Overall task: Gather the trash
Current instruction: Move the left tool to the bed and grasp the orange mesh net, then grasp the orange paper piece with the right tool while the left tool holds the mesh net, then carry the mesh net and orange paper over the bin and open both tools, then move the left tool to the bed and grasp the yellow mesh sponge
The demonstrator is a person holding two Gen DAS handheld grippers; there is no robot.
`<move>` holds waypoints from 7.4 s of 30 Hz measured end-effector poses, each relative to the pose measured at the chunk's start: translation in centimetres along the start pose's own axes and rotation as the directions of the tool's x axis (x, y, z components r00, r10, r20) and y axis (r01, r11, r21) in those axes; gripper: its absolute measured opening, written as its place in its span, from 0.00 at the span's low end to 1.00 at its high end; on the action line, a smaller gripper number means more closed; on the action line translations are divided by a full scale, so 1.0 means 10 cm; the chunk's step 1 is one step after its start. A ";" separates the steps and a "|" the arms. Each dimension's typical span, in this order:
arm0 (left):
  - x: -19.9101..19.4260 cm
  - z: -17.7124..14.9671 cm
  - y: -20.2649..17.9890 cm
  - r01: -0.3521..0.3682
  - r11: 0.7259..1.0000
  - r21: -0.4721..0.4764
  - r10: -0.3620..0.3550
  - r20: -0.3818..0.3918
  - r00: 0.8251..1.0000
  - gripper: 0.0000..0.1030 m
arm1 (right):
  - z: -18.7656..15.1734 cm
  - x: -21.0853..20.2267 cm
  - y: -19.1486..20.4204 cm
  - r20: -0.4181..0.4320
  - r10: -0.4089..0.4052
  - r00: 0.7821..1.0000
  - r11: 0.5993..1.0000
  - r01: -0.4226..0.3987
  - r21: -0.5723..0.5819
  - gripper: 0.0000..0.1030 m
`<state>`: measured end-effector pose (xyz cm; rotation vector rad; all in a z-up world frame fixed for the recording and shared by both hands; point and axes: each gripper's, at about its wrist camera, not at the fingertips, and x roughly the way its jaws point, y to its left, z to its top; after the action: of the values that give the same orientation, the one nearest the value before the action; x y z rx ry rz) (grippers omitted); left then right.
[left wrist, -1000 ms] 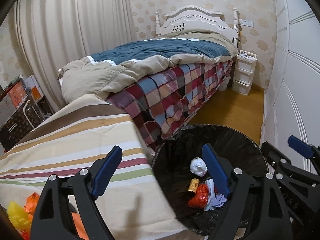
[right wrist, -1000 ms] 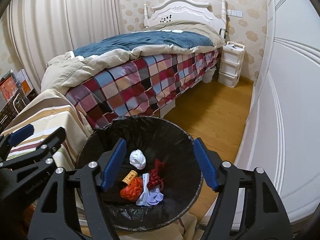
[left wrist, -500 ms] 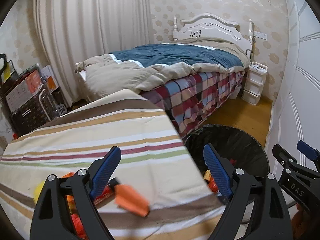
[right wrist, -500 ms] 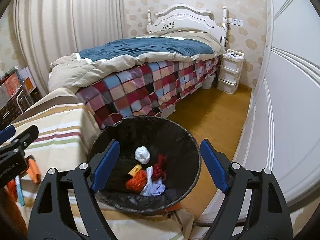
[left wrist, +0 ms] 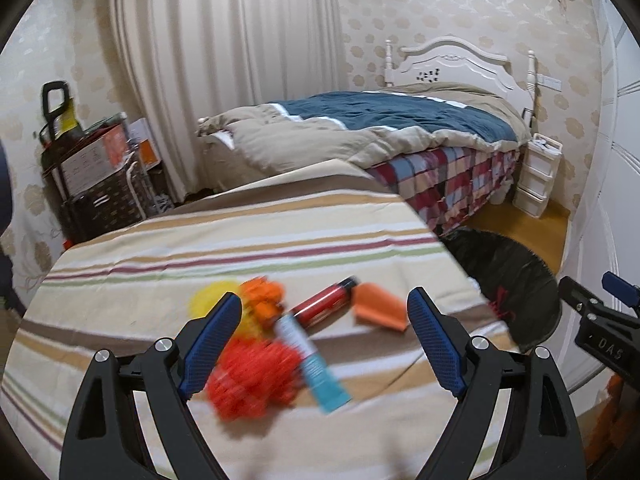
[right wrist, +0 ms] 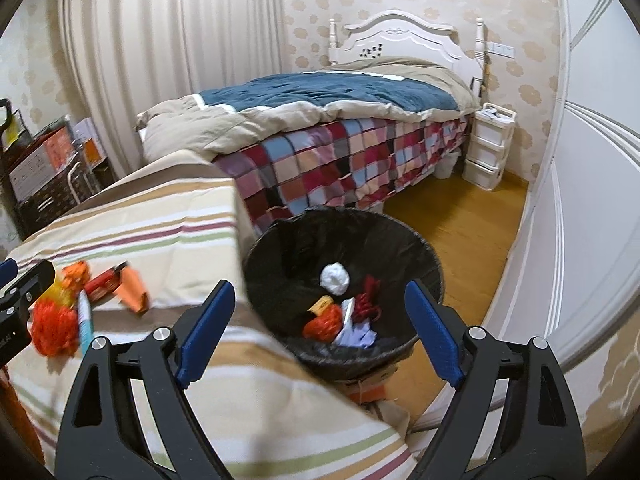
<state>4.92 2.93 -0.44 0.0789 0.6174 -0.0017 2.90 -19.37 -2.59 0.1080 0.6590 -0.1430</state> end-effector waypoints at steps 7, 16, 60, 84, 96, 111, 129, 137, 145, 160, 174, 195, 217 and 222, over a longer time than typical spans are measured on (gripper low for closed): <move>-0.04 -0.32 0.38 -0.047 0.998 -0.047 0.045 -0.050 0.998 0.82 | -0.19 -0.11 0.22 -0.025 0.052 0.998 0.998 -0.053 -0.027 0.82; 0.13 -0.49 0.55 -0.036 0.997 -0.066 0.029 -0.114 0.993 0.82 | -0.30 -0.14 0.53 -0.050 0.092 0.995 0.992 -0.096 -0.087 0.82; 0.02 -0.74 1.22 -0.075 0.986 -0.147 0.053 -0.147 0.988 0.43 | -0.08 0.68 1.65 -0.205 0.150 0.967 0.942 -0.203 -0.269 0.78; 0.14 -0.64 1.40 -0.116 0.973 -0.201 0.087 -0.151 0.985 0.42 | -0.19 0.52 1.50 -0.236 0.202 0.951 0.937 -0.258 -0.236 0.26; -0.19 -0.44 1.14 -0.059 0.982 -0.179 0.050 -0.058 0.997 0.42 | -0.11 0.10 1.06 -0.141 0.212 0.967 0.957 -0.235 -0.169 0.26; -0.25 -0.09 0.57 0.068 0.993 -0.092 -0.066 0.022 0.998 0.42 | 0.05 -0.19 0.59 -0.024 0.145 0.989 0.982 -0.147 -0.121 0.26; 0.13 0.16 -0.26 0.186 0.982 0.019 -0.186 0.031 0.982 0.42 | 0.24 -0.05 -0.10 0.013 0.027 1.000 1.000 -0.027 -0.016 0.26; 0.40 0.28 -0.62 0.231 0.972 0.038 -0.232 0.015 0.973 0.42 | 0.32 0.18 -0.29 0.004 -0.010 1.000 1.000 0.010 0.008 0.26; 0.71 0.39 -0.96 0.255 0.965 0.060 -0.255 -0.010 0.967 0.42 | 0.41 0.45 -0.46 -0.003 -0.038 0.999 0.999 0.039 0.038 0.27; 1.12 0.47 -1.37 0.249 0.964 0.093 -0.246 -0.047 0.968 0.42 | 0.45 0.99 -0.65 -0.061 -0.078 0.995 0.994 0.082 0.068 0.27; 1.32 0.53 -1.49 0.238 0.967 0.092 -0.233 -0.060 0.971 0.70 | 0.43 1.20 -0.71 -0.066 -0.110 0.992 0.990 0.115 0.078 0.56; 0.95 0.39 -1.05 0.142 0.988 0.060 -0.141 -0.031 0.990 0.86 | 0.31 0.82 -0.64 -0.046 -0.152 0.987 0.985 0.155 0.077 0.91; 0.21 -0.17 -0.16 0.023 1.000 0.002 -0.023 -0.014 1.000 0.86 | -0.18 0.26 0.09 -0.081 -0.025 0.996 1.000 0.025 0.000 0.91; 0.16 -0.33 0.10 -0.016 0.999 -0.033 0.015 -0.034 0.999 0.86 | -0.25 0.17 0.31 -0.084 0.017 0.996 0.999 -0.019 -0.030 0.91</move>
<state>4.33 4.25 -3.93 0.0521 0.6501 0.0251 3.22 -16.07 -5.41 0.0906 0.7431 -0.1112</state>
